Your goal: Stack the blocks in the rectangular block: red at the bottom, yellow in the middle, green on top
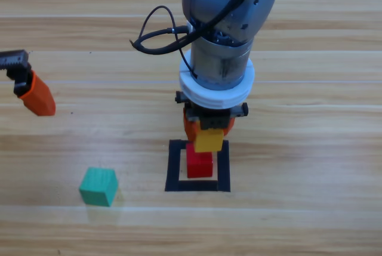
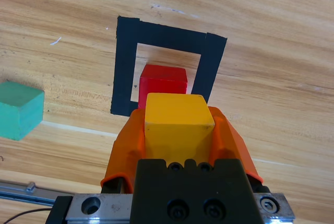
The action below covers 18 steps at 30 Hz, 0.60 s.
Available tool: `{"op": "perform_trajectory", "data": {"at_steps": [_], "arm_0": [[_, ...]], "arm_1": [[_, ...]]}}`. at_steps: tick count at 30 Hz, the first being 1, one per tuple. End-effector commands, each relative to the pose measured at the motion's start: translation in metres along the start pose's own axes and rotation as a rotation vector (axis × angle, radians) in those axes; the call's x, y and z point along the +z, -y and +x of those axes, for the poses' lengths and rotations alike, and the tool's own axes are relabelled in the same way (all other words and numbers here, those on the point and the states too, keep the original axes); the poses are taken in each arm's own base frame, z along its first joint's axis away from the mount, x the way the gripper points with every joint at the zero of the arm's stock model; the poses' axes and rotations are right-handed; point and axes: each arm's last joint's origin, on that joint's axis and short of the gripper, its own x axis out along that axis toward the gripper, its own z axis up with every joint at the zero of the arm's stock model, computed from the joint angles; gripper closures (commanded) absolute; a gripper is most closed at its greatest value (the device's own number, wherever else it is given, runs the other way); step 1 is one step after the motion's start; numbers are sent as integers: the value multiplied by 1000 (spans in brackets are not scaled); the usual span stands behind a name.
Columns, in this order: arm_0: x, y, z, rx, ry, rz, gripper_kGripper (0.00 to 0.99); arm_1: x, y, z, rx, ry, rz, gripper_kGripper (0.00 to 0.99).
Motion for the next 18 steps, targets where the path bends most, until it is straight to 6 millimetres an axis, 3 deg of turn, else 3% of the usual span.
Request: {"op": "perform_trajectory", "data": {"at_steps": [1,9,18], "arm_0": [[-5,-3,4,-17,-8,13,47],[-6,-3,5,-15,-7,14,47],[-5,-3,5,-17,-6,13,47]], "arm_1": [[-8,-17,44,-50,-72,-22,990],[-4,-22,57,-64,-84,-17,990],[-5,-23,56,-61,-79,-18,990]]}}
